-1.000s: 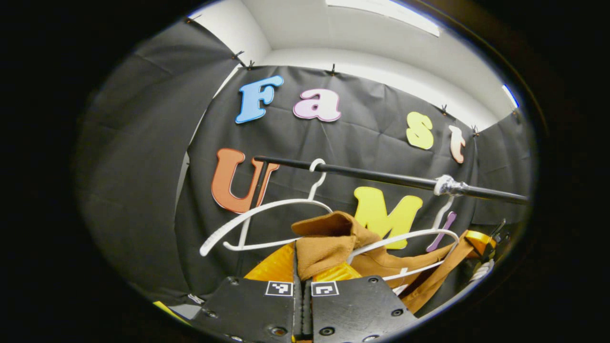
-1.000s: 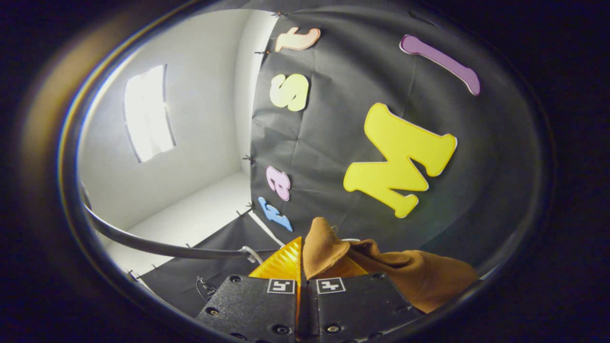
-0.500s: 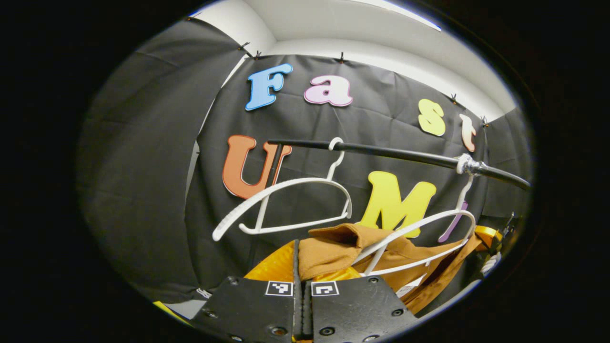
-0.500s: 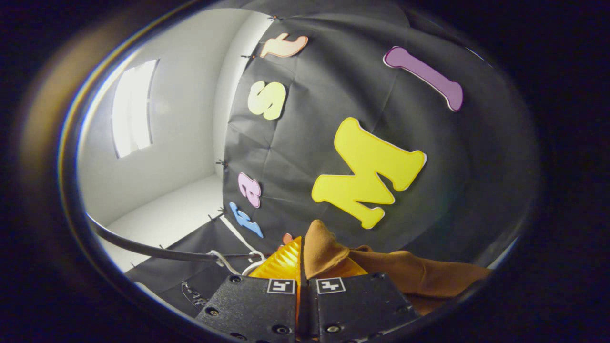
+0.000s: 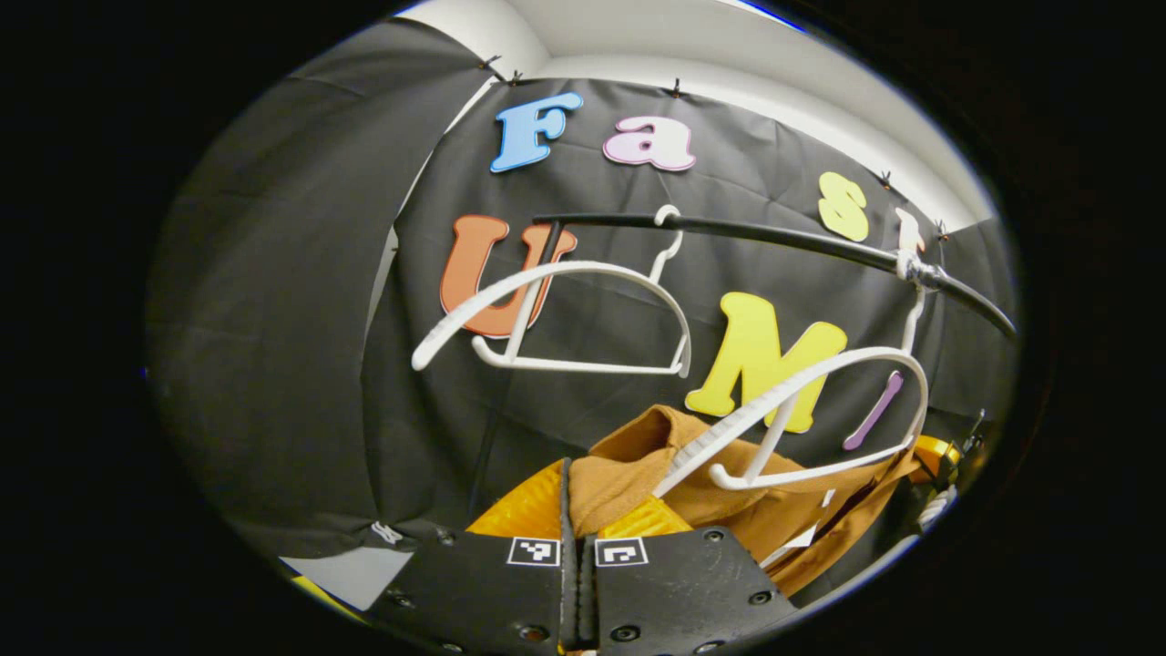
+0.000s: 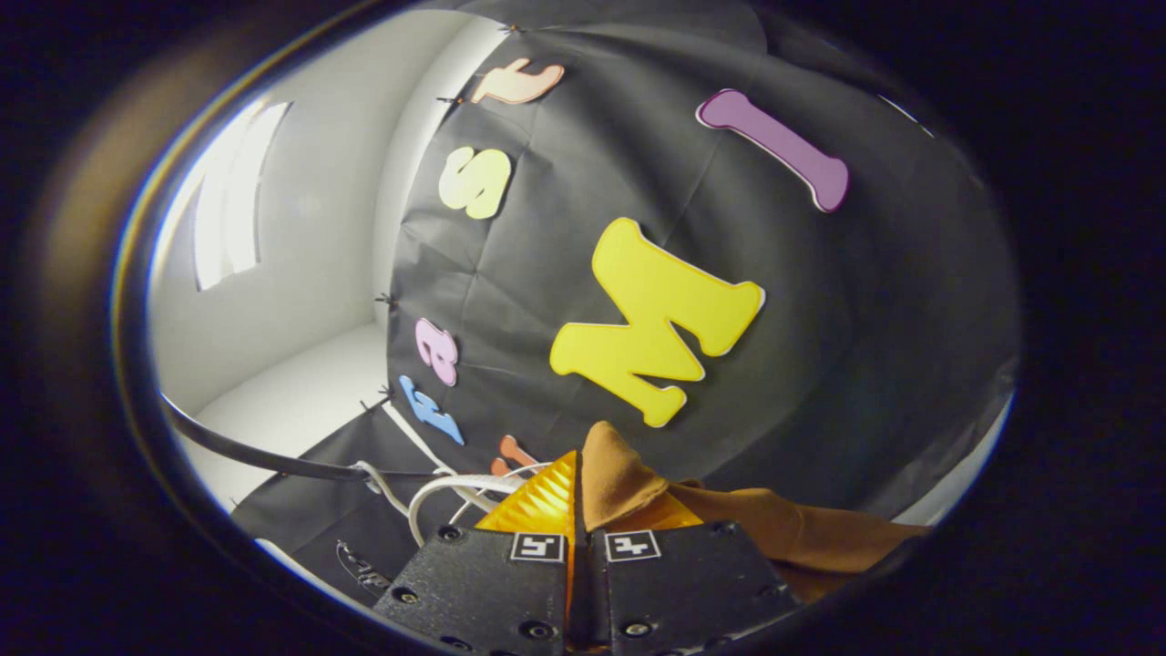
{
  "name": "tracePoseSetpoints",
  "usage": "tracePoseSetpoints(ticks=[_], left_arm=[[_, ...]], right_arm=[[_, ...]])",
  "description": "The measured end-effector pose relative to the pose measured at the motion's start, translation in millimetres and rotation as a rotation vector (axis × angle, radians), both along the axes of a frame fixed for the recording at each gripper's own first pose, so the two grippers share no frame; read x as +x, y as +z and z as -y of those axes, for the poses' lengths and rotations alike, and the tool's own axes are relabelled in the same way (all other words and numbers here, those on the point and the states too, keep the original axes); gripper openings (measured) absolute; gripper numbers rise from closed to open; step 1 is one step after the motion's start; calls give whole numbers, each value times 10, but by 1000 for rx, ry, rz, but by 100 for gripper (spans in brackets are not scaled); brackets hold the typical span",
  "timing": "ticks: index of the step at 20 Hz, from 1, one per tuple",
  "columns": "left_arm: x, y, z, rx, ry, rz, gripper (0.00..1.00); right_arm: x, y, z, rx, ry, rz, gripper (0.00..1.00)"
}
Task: Grasp the clothes on the hanger with both hands and then place them into the laundry hamper below.
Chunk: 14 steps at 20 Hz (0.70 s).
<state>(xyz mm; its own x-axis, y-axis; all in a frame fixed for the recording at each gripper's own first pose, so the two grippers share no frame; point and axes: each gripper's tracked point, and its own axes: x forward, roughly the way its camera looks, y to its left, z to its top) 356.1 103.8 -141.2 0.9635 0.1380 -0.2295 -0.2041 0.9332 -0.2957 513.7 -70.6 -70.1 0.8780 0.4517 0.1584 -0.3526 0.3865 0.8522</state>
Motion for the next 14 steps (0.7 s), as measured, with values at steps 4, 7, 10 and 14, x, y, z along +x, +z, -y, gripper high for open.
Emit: tracePoseSetpoints(ticks=[4,7,10,14], left_arm=[[-106,-304,72,22,-6,-56,0],[-188,-392,143,31,-17,-83,0],[-276,-400,187,69,-31,-95,0],[-374,-221,290,63,-37,-77,0]], right_arm=[[-123,-354,-148,-58,26,-56,3],[-286,-458,-267,-105,49,-64,2],[-399,-504,-380,-161,74,-63,3],[-656,-344,-568,-143,115,-47,4]])
